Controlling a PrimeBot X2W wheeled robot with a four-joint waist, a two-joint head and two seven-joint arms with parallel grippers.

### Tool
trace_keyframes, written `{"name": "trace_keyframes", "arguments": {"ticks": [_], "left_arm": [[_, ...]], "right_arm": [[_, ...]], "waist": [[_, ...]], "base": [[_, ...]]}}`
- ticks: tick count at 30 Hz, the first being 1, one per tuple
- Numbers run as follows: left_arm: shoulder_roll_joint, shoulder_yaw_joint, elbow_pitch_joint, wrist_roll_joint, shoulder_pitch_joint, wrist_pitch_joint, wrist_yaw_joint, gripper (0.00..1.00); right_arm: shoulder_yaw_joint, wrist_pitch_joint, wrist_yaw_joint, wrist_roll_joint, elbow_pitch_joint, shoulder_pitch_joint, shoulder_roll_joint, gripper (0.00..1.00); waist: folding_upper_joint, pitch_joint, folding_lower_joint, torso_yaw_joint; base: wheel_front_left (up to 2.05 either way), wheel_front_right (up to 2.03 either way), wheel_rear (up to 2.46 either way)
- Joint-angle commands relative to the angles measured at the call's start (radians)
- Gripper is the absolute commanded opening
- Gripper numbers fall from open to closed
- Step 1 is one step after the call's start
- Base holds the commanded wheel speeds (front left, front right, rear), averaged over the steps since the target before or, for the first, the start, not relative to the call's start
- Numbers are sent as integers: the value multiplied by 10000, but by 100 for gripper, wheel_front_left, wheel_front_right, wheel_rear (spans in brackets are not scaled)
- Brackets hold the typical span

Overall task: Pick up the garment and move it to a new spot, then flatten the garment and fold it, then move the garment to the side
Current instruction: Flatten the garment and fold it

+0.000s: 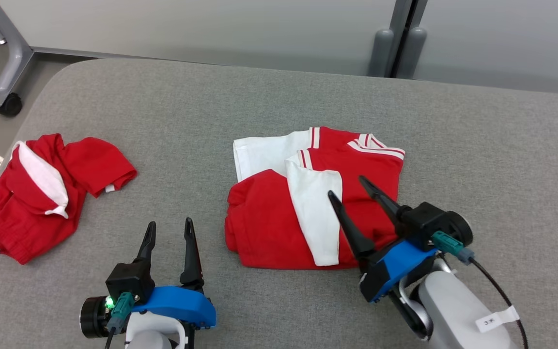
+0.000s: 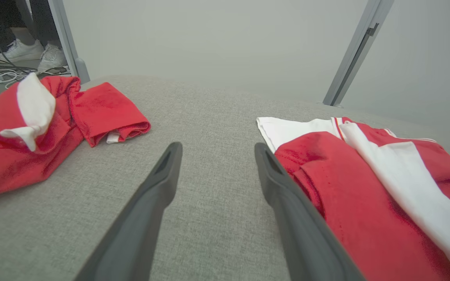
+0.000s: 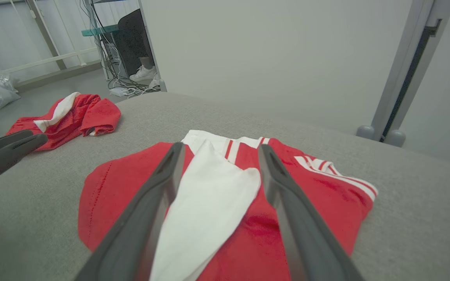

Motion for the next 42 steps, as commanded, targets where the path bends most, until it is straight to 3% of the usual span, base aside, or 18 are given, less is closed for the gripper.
{"name": "trace_keyframes", "arguments": {"ticks": [1, 9, 19, 26, 30, 31, 32, 38, 42], "left_arm": [[-13, 23, -54, 50, -49, -2, 8, 100], [-7, -246, -164, -110, -265, -2, 29, 100], [-13, -617, -205, -267, -350, -2, 91, 100], [-13, -753, -304, -352, -268, -2, 210, 100], [-11, -766, -320, -410, -270, -2, 269, 100], [-11, -766, -320, -410, -270, -2, 269, 100], [-11, -778, -316, -425, -298, -2, 279, 100], [-7, -742, -302, -330, -375, -2, 278, 100], [-10, -521, -216, -266, -246, -2, 246, 100]], "right_arm": [[-139, -8, 1, 53, 69, 194, -145, 100], [-938, -8, 1, 344, 601, -176, -491, 100], [-383, -10, 1, 720, 2539, -1418, -815, 100], [-75, -8, 1, 643, 3243, -1930, -930, 99], [60, -8, 1, 608, 3247, -1997, -1011, 12], [60, -8, 1, 608, 3247, -1997, -1011, 12], [88, -8, 1, 613, 3242, -1989, -1026, 0], [56, -10, 1, 714, 2886, -2093, -1028, 0], [-770, -20, 1, 1313, 1997, -2108, -940, 0]], "waist": [[0, -51, 1, -90], [0, 152, 1, 114], [0, 607, 1, 1181], [0, 811, 1, 1505], [0, 839, 1, 1508], [0, 839, 1, 1508], [0, 836, 1, 1501], [0, 747, 1, 1348], [0, 483, 1, 1082]], "base": [[0, 0, 0], [0, 0, 0], [0, 0, 0], [0, 0, 0], [0, 0, 0], [0, 0, 0], [0, 0, 0], [0, 0, 0], [0, 0, 0]]}}
